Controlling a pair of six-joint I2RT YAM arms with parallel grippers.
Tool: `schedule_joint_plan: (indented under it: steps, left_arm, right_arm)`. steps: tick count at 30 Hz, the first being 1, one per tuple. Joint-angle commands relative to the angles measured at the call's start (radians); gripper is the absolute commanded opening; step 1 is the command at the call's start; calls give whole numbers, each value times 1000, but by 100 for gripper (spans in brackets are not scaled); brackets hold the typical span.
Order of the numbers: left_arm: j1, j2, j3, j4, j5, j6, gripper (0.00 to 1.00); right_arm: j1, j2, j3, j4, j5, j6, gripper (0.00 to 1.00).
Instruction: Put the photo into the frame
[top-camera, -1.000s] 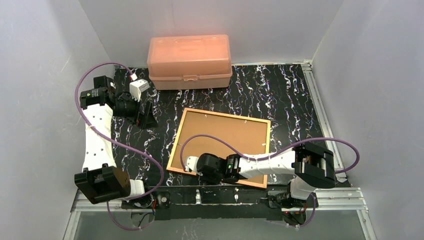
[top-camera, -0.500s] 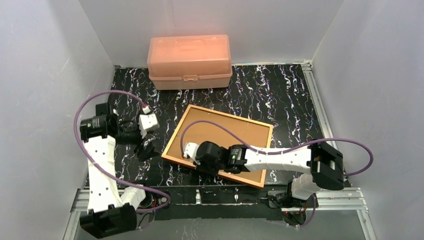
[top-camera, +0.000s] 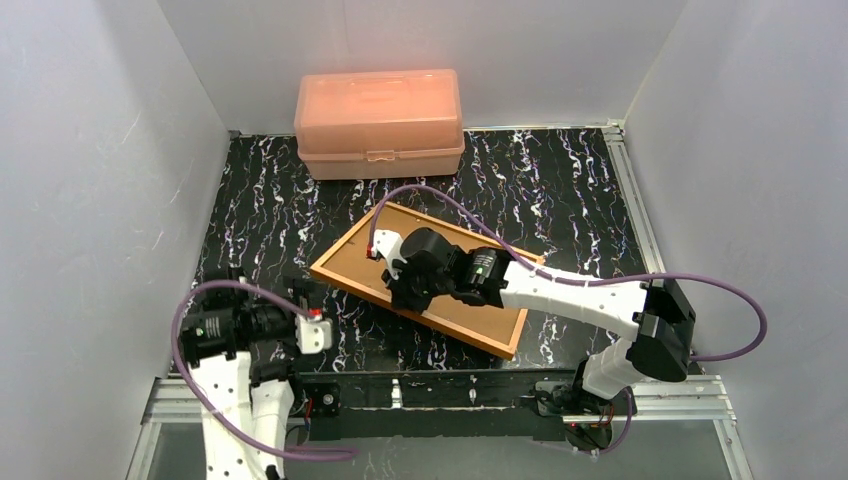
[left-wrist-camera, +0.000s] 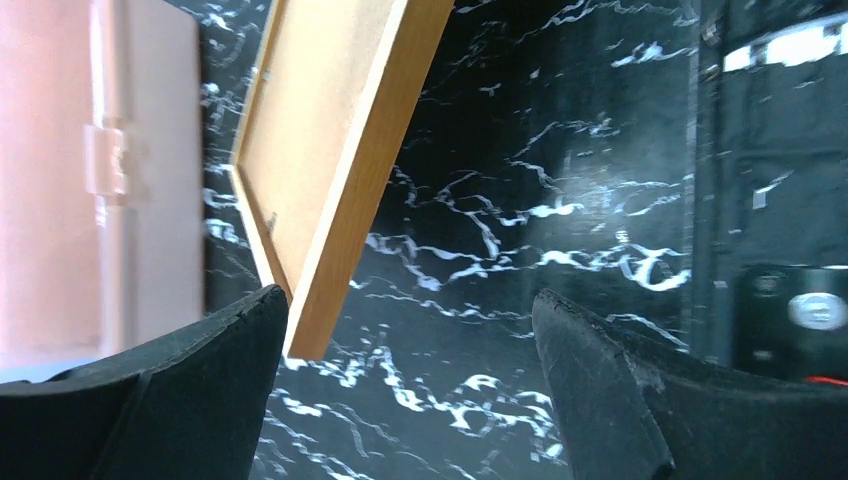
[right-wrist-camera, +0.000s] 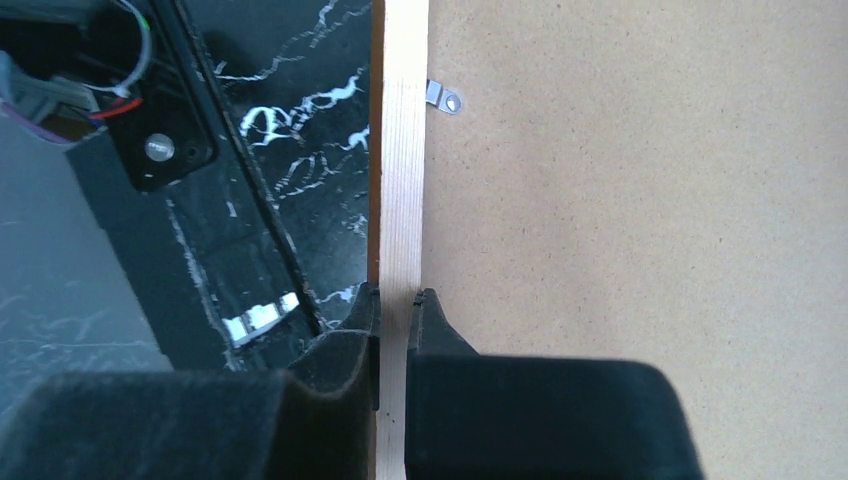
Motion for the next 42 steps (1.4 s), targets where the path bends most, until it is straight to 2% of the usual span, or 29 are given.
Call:
schedule_joint_plan:
  steps: [1, 3, 5, 8, 11, 14, 18, 23, 25, 28, 33, 40, 42]
  left_arm:
    - [1, -81, -125, 263, 99, 127, 88]
    - [-2, -49, -127, 341, 122, 101, 87]
    - [-6, -15, -128, 366, 135, 138, 86]
    - [-26, 35, -133, 366, 110, 242, 82]
    - [-56, 73, -127, 361, 72, 281, 79]
    - [-104, 86, -127, 292, 13, 364, 75]
    - [-144, 85, -163, 320, -27, 388, 73]
    - [-170, 99, -187, 439, -34, 329, 66]
    - [-190, 109, -187, 539, -22, 211, 61]
    - [-238, 116, -190, 637, -41, 139, 54]
    - [-284, 140, -179, 641, -69, 122, 45]
    - [-313, 167, -160, 636, -96, 111, 27]
    - [-315, 172, -148, 643, -101, 80, 18]
  right_arm:
    - [4, -21, 118, 60, -43, 2, 1]
    - [3, -18, 128, 60, -49, 8, 1]
    - [0, -15, 138, 57, -57, 13, 1]
    - [-2, -4, 157, 47, -59, 15, 1]
    - [-3, 2, 168, 39, -59, 16, 1]
    - [-7, 4, 175, 35, -59, 17, 1]
    - [-19, 5, 185, 37, -68, 23, 1]
    - [-28, 4, 196, 30, -83, 27, 1]
    - [-31, 6, 202, 31, -92, 29, 1]
    - [-32, 9, 207, 27, -98, 33, 1]
    - [-35, 8, 214, 24, -103, 42, 1]
    - [-46, 17, 266, -26, -102, 35, 1]
    - [-50, 19, 279, -37, -102, 34, 1]
